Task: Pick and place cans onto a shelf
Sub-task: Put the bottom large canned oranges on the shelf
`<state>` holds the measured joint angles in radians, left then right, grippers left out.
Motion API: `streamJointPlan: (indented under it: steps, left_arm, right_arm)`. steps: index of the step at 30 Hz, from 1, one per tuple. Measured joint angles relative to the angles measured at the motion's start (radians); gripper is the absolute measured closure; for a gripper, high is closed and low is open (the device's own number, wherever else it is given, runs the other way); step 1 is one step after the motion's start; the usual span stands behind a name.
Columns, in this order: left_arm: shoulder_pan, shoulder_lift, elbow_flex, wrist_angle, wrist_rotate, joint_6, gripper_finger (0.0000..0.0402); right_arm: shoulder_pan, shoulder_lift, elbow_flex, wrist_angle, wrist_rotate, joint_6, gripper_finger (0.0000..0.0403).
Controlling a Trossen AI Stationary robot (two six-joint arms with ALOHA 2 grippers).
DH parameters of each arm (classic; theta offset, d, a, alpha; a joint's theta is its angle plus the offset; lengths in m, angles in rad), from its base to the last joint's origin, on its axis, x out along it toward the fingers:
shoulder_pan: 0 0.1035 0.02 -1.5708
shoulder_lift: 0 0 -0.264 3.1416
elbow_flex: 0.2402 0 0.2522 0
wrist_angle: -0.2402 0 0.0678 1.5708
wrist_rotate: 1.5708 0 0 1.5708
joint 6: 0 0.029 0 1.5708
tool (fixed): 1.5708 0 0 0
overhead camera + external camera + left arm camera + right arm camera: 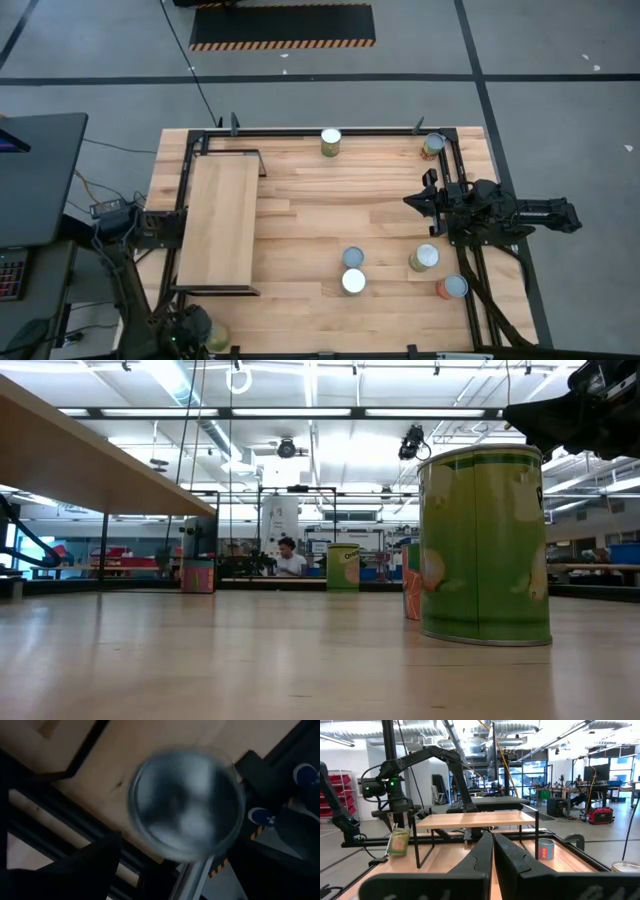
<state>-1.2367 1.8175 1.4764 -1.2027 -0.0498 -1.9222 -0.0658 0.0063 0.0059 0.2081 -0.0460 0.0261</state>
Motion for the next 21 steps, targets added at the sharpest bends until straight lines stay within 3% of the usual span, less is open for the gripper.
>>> streamJointPlan:
  steps: [21]
  left_arm:
    - [0.063,-0.032,0.001,0.046,-0.074,0.162,0.0044]
  right_arm:
    - [0.0,0.0,0.0,0.0,0.0,0.0,0.038]
